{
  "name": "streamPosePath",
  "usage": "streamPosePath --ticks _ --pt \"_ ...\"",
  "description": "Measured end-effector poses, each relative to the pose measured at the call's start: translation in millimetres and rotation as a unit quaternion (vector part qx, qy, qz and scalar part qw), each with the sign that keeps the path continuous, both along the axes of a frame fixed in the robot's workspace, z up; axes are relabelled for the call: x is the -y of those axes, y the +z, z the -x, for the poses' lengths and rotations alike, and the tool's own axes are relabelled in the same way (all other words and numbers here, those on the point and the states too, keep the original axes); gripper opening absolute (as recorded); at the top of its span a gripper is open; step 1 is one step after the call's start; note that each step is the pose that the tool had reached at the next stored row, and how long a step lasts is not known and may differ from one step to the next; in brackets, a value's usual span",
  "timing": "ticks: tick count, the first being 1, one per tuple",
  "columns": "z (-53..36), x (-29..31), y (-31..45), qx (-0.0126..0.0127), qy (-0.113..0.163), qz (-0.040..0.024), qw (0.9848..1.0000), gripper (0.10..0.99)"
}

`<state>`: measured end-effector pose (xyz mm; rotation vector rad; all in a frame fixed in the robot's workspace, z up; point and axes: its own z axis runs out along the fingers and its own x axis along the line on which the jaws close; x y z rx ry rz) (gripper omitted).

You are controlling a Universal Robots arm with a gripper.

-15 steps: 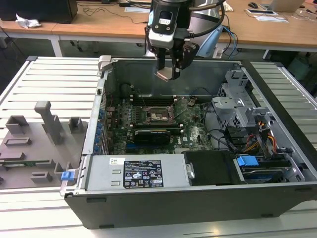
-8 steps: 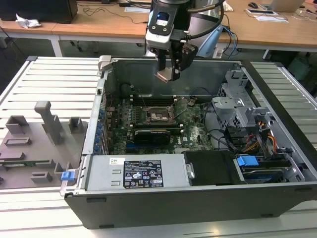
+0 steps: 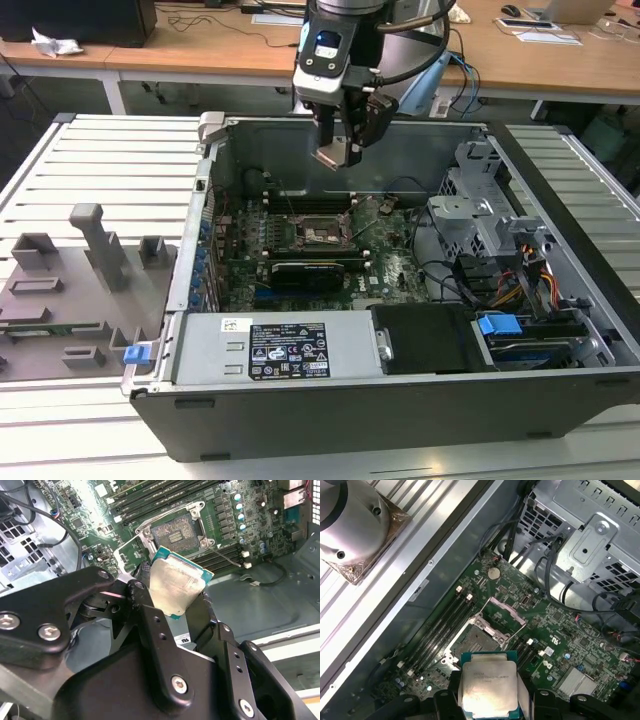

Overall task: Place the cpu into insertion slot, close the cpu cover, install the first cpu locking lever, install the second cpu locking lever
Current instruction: 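Place the cpu into insertion slot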

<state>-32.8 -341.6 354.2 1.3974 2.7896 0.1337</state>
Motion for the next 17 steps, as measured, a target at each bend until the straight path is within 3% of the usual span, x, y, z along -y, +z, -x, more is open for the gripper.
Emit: streamPosePath --ticks 17 --pt "0.1 0.0 -3.3 0.0000 -0.028 0.0000 0.9996 0.529"
